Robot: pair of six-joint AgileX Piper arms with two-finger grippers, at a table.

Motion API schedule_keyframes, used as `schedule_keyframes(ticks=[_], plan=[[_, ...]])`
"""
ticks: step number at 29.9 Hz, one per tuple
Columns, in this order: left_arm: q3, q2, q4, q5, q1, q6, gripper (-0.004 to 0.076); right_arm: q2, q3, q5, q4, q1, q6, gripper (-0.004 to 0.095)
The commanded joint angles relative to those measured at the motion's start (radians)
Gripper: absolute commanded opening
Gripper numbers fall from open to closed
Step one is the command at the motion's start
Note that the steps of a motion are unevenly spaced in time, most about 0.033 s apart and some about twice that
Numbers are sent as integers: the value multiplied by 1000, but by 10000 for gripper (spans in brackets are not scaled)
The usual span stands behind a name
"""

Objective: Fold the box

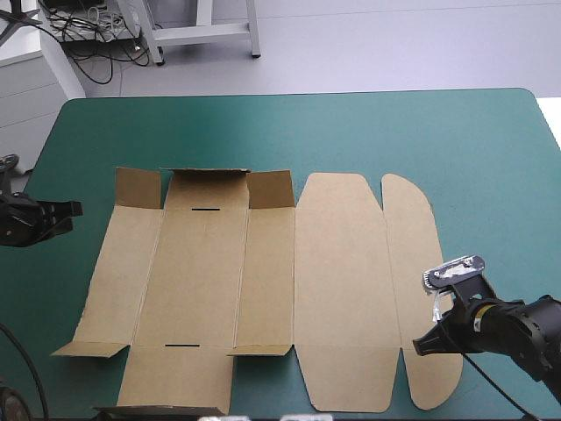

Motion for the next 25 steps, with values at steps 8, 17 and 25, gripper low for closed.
schedule_keyframes(ticks=[8, 17, 25], plan=[[-26, -7, 72, 72, 87, 12, -10, -1, -22, -47, -8, -9, -10, -20], [-26, -7, 144, 72, 87, 4, -6, -1, -22, -50, -8, -9, -10, -20], [-24, 2, 172, 72, 87, 4, 186, -1, -22, -54, -8, -9, -10, -20]])
